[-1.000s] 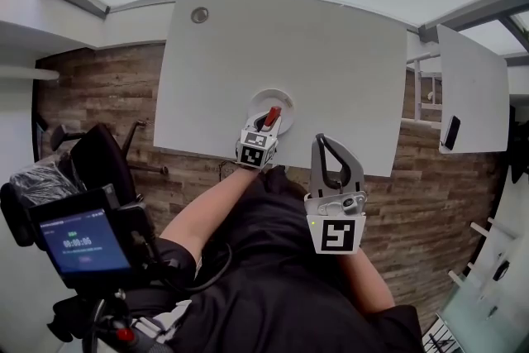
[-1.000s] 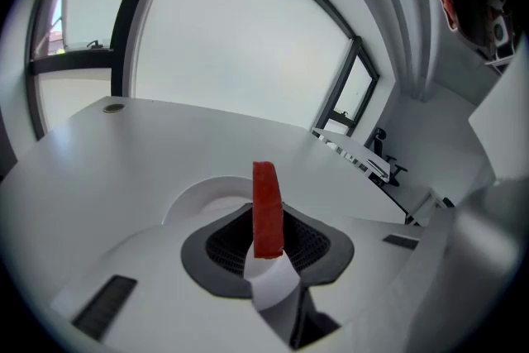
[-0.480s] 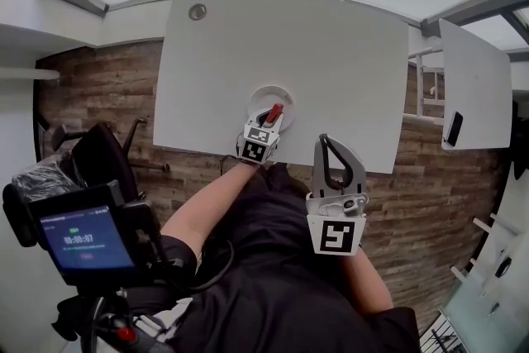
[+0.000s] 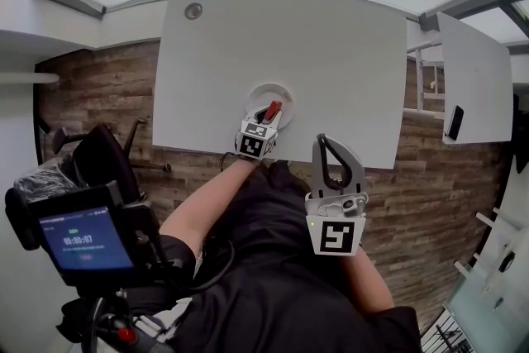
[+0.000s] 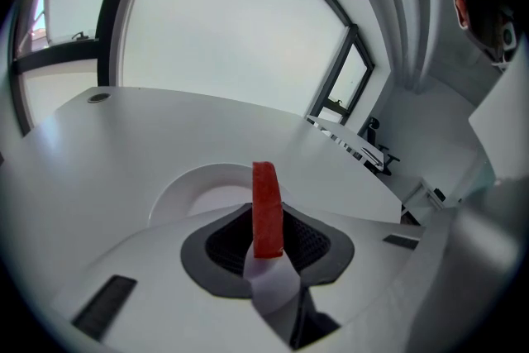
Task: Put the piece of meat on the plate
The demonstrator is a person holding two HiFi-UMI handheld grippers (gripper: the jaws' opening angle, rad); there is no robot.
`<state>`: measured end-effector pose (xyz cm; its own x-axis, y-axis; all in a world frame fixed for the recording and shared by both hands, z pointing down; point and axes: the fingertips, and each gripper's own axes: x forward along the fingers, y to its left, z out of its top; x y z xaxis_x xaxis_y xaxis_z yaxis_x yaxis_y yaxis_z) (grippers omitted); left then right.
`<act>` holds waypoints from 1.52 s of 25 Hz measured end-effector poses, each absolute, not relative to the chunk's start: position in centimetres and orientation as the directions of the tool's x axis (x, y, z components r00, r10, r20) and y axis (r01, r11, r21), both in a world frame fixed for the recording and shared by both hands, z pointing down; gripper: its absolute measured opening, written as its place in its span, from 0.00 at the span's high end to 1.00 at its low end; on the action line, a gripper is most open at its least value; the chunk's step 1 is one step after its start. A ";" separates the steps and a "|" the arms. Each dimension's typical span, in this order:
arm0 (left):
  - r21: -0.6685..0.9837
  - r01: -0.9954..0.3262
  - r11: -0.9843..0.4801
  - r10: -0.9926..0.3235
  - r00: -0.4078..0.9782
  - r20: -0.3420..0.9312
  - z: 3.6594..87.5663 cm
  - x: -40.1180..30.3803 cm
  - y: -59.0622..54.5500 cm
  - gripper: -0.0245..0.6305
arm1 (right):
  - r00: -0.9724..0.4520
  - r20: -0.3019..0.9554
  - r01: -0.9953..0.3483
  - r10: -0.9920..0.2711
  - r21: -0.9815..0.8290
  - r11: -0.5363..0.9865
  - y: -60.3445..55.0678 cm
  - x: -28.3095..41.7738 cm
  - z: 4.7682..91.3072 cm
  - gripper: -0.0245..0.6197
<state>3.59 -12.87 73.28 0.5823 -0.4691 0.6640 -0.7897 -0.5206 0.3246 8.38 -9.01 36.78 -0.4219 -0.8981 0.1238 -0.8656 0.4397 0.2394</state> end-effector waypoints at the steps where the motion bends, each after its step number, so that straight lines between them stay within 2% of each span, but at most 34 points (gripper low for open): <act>1: 0.326 -0.790 -0.520 -0.475 0.584 0.658 73.1 3.6 -13.1 0.82 | -0.437 0.132 -0.858 -0.890 0.236 0.457 -8.9 8.2 37.0 0.95; 13: 0.223 -0.805 -0.550 -0.502 0.531 0.682 73.2 3.4 -13.4 0.81 | -0.469 0.118 -0.854 -0.875 0.189 0.484 -8.2 8.1 36.5 0.95; 14: 0.218 -0.808 -0.547 -0.501 0.525 0.688 73.4 3.3 -13.4 0.76 | -0.469 0.115 -0.855 -0.876 0.188 0.483 -8.2 8.2 36.5 0.95; 18: 0.208 -0.808 -0.552 -0.463 0.504 0.729 74.4 3.0 -12.9 0.69 | -0.470 0.121 -0.847 -0.874 0.217 0.485 -7.9 8.2 36.6 0.95; 25: 0.162 -0.821 -0.547 -0.493 0.472 0.731 74.2 2.5 -13.1 0.62 | -0.471 0.130 -0.848 -0.872 0.205 0.489 -7.6 8.4 36.8 0.95; 30: 0.145 -0.819 -0.555 -0.500 0.468 0.729 74.0 2.6 -12.8 0.62 | -0.397 0.155 -0.915 -0.904 0.008 0.403 -8.3 10.7 36.6 0.95; 33: 0.159 -0.828 -0.537 -0.507 0.468 0.724 74.1 2.4 -12.9 0.61 | -0.352 0.164 -0.934 -0.921 0.006 0.358 -8.7 11.5 36.7 0.95; 38: 0.171 -0.823 -0.541 -0.510 0.484 0.711 74.2 2.3 -12.9 0.59 | -0.367 0.189 -0.925 -0.911 0.025 0.378 -8.2 10.5 37.9 0.95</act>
<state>2.31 -12.85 74.15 0.4837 -0.5103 0.7111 -0.8231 -0.5414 0.1715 10.51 -8.18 37.89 -0.3670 -0.9109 0.1885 -0.9254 0.3781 0.0254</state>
